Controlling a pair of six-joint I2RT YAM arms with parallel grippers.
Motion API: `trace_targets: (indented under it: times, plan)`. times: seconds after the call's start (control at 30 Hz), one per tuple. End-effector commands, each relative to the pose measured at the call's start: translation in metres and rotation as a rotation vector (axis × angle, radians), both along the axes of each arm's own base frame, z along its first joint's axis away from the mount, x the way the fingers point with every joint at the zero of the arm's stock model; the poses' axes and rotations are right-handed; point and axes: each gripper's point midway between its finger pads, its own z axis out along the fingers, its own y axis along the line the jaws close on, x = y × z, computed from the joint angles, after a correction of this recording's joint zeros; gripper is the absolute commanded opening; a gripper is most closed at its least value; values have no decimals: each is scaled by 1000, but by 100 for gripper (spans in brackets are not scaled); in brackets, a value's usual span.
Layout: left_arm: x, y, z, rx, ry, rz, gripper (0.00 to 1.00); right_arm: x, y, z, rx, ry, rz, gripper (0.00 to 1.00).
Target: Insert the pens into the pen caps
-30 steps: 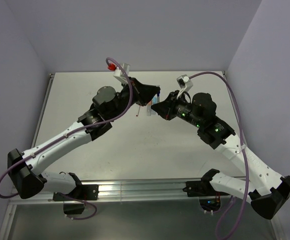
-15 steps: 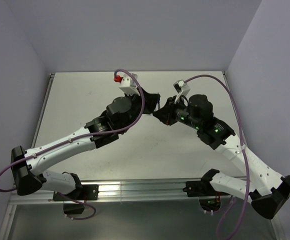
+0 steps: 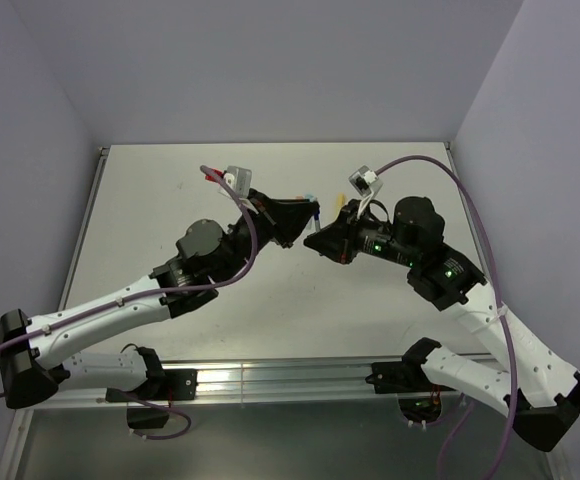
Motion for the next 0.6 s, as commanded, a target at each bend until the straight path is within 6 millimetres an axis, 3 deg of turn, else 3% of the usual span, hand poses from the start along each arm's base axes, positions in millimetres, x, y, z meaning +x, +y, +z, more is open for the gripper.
trace_targets:
  times: [0.0, 0.17, 0.57]
  plan:
    - [-92, -37, -55, 160, 1, -440, 0, 27, -15, 105, 256, -318, -130, 0]
    - [-111, -38, -53, 146, -38, -545, 0, 15, -17, 115, 285, -358, -97, 0]
    - [-137, -33, -53, 160, -100, -689, 0, -19, -21, 141, 357, -456, 14, 0]
